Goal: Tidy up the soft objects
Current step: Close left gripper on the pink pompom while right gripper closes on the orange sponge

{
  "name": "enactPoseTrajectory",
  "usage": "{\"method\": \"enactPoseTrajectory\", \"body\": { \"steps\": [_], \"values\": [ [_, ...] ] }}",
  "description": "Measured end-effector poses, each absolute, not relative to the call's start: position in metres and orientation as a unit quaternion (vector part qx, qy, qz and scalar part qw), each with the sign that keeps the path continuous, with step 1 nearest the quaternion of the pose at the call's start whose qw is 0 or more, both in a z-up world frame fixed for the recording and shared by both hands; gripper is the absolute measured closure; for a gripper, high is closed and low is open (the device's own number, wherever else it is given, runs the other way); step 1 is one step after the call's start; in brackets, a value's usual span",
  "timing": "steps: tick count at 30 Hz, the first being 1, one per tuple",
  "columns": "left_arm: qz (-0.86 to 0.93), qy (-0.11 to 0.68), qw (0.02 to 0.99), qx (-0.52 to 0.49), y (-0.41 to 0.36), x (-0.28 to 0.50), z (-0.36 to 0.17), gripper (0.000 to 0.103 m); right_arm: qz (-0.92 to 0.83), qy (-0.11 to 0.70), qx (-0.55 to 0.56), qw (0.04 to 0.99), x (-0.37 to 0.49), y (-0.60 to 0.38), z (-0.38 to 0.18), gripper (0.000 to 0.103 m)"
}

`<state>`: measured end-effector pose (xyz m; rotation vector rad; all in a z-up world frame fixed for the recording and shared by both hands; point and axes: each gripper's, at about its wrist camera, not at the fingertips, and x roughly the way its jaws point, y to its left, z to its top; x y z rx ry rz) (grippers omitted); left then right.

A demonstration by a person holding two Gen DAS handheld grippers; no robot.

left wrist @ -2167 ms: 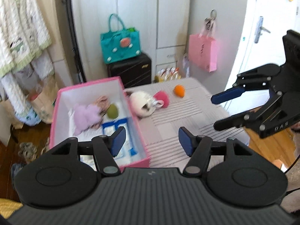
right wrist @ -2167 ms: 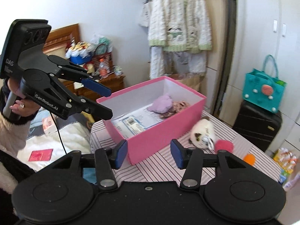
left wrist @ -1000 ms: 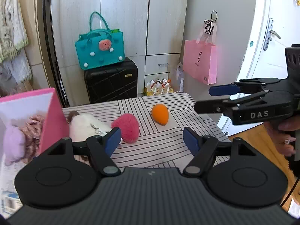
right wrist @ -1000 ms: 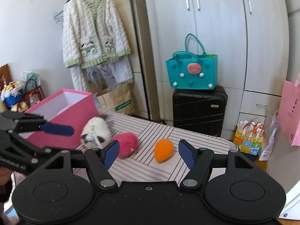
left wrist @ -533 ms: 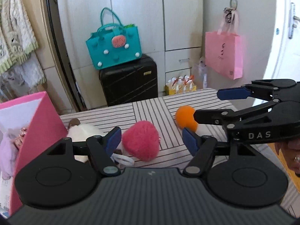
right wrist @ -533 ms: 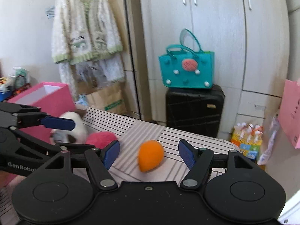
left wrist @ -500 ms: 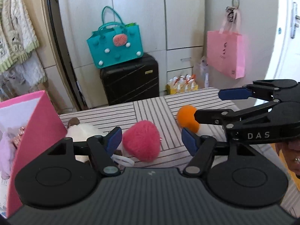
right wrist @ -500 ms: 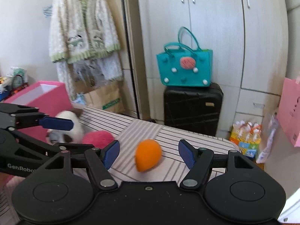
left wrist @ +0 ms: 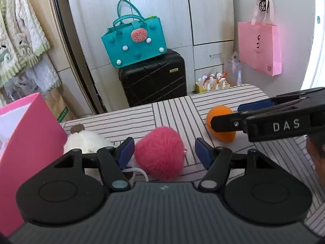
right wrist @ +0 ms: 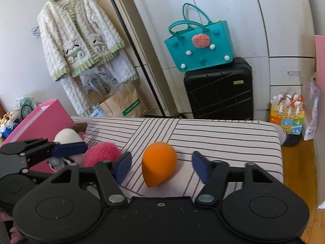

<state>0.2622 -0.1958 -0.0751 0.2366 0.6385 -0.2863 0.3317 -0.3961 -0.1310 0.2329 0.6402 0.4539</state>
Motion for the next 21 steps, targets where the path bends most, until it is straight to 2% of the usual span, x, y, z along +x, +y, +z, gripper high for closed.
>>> {"method": "enactPoseTrajectory", "body": {
  "steps": [1,3,13,14,15,21],
  "values": [
    [-0.137,0.311,0.933,0.118,-0.197,0.263,-0.075,0.038,0.224,0.312,0.112,0.917,0.332,-0.395,-0.131,0.049],
    [-0.130,0.308,0.934,0.127,-0.199,0.264,-0.076,0.038,0.229,0.318,0.107,0.914,0.334,-0.394,-0.133,0.059],
    [-0.121,0.311,0.931,0.144,-0.206,0.264,-0.082,0.038,0.227,0.296,0.092,0.923,0.317,-0.396,-0.125,0.061],
    [-0.122,0.312,0.931,0.144,-0.207,0.265,-0.082,0.049,0.223,0.295,0.087,0.925,0.315,-0.396,-0.124,0.061],
    [-0.122,0.313,0.931,0.142,-0.207,0.265,-0.082,0.054,0.218,0.295,0.083,0.926,0.312,-0.397,-0.123,0.061],
    [-0.119,0.326,0.928,0.137,-0.205,0.268,-0.084,0.065,0.199,0.304,0.085,0.928,0.299,-0.402,-0.123,0.061]
  ]
}}
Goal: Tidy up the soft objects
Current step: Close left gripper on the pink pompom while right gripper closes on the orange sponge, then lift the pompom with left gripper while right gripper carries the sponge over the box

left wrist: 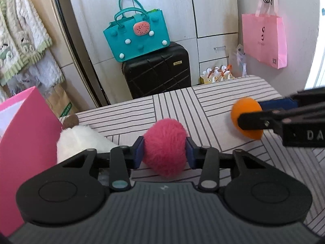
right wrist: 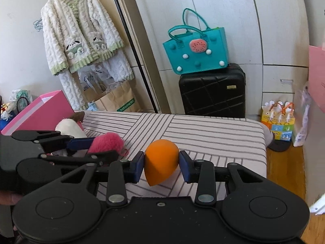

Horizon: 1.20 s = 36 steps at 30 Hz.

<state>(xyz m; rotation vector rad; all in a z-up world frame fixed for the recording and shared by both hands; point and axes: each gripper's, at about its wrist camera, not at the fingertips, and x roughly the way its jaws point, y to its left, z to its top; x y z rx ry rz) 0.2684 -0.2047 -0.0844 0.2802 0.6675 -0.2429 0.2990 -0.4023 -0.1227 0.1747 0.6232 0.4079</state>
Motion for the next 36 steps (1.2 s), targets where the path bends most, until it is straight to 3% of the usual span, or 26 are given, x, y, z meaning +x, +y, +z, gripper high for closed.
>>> {"method": "enactPoseTrajectory", "body": {
  "steps": [8,36],
  "values": [
    [-0.130,0.334,0.927,0.106,-0.198,0.263,-0.078,0.069,0.192,0.312,0.083,0.927,0.281,-0.402,-0.119,0.061],
    [-0.217,0.326,0.919,0.045,-0.167,0.180,-0.031,0.069,0.180,0.339,0.024,0.923,0.190,-0.375,-0.084,0.060]
  ]
}}
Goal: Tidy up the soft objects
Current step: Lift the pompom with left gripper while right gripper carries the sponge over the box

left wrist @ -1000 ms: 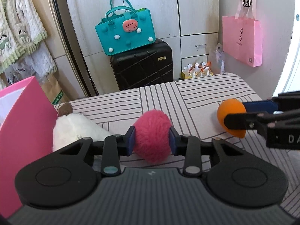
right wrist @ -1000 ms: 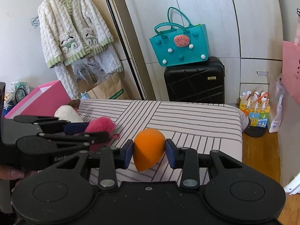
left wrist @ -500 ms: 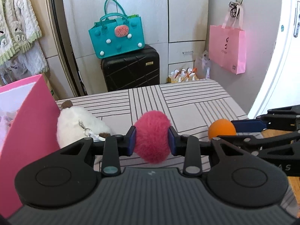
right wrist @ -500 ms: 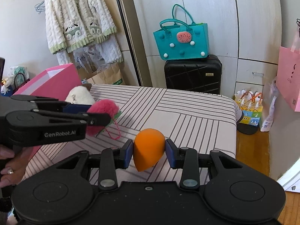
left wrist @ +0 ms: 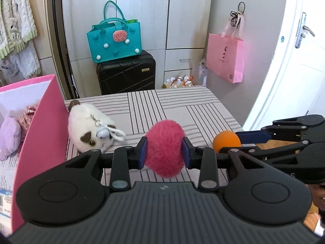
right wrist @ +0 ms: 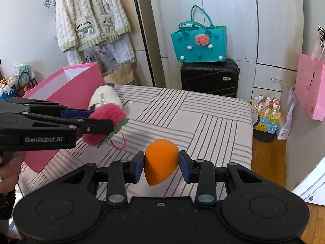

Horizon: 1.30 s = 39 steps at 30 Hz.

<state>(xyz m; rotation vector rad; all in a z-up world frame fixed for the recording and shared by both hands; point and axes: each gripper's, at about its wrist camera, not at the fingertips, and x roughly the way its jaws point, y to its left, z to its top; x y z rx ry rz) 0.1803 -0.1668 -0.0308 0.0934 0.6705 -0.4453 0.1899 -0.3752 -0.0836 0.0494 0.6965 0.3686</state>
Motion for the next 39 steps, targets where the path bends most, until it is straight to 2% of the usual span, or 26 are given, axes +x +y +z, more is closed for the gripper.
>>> {"method": "enactPoseTrajectory", "body": {
  "steps": [39],
  "values": [
    [-0.291,0.330,0.897,0.043,-0.028,0.078,0.063,0.069,0.316,0.326,-0.036,0.890,0.107,-0.298,0.009,0.060]
  ]
}}
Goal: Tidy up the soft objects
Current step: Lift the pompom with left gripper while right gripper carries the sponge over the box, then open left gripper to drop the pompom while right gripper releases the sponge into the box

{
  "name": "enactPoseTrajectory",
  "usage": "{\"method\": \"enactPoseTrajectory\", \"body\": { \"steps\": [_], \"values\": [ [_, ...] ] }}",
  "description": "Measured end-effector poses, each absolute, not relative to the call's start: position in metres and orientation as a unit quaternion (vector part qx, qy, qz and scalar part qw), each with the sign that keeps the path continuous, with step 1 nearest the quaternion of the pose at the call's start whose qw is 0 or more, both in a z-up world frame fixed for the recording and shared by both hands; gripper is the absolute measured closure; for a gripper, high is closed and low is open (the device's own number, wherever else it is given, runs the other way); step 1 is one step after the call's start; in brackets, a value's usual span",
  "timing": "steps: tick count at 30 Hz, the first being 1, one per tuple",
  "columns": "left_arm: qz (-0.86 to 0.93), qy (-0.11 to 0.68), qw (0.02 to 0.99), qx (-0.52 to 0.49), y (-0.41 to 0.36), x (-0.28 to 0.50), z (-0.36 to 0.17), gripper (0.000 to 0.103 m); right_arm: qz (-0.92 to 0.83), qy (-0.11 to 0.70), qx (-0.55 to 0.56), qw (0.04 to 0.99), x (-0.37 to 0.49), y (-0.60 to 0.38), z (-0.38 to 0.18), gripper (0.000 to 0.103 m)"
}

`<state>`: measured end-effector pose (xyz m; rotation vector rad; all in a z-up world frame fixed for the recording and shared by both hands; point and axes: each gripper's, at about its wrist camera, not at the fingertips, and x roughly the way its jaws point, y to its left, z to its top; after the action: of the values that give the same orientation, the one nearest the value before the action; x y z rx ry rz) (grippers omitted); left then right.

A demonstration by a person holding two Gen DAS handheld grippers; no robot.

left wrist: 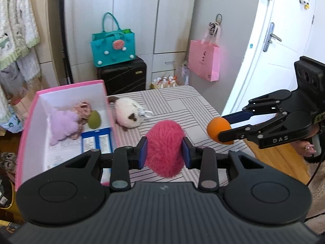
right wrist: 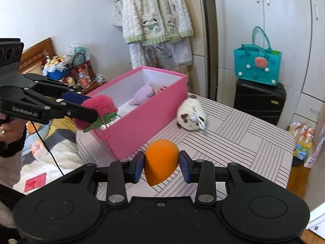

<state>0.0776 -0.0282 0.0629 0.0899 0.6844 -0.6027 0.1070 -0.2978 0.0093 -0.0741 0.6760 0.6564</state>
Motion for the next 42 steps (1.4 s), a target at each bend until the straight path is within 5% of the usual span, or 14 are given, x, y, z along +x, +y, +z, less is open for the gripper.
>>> {"method": "enactPoseTrajectory", "body": {
  "steps": [13,26,42],
  "values": [
    [-0.241,0.312,0.918,0.034,0.025,0.075,0.079,0.069,0.373,0.297,-0.055,0.877,0.119,-0.249,0.032,0.060],
    [-0.142,0.340,0.928,0.061,0.072,0.143,0.039,0.069,0.423,0.257,-0.104,0.862,0.177,-0.173,0.030,0.060],
    [-0.117,0.379,0.900,0.179,0.061,0.213,-0.003,0.068,0.439,0.339,-0.167,0.815,0.279,-0.092,-0.024,0.060]
  ]
}}
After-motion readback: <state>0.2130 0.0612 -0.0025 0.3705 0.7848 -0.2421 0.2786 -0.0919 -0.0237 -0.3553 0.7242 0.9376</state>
